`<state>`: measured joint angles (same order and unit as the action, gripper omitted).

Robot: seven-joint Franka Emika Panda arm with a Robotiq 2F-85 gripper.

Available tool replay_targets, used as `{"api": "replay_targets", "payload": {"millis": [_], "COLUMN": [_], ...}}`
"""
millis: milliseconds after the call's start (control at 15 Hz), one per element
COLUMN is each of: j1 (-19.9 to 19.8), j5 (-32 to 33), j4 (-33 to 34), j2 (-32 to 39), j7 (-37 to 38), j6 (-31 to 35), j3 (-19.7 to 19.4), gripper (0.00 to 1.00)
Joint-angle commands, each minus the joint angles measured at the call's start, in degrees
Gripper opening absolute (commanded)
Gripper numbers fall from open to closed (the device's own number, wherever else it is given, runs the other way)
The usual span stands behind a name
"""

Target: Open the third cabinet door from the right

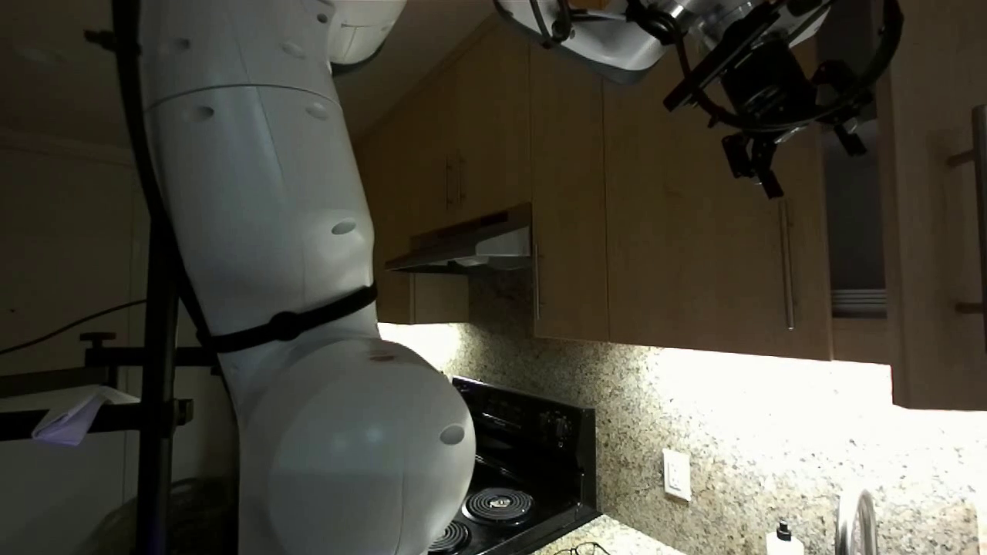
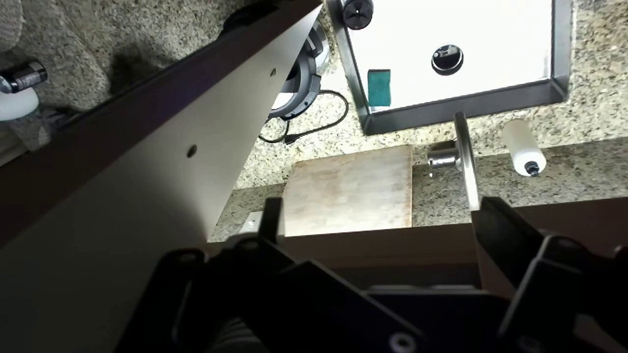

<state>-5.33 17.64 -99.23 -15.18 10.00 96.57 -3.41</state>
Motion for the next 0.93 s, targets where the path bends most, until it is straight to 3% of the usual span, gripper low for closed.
{"api": "replay_targets", "payload": {"millis": [0, 867], "j1": [-1.20, -3.16], "j5": [-0.30, -1.19], "j4": [2.12, 1.08], "j2": [1.98, 0.45], "j7": [3.01, 9.22], "j6": [-0.18, -0.85], "j3": [-0.42, -2.59], "gripper": [1.00, 1.00]}}
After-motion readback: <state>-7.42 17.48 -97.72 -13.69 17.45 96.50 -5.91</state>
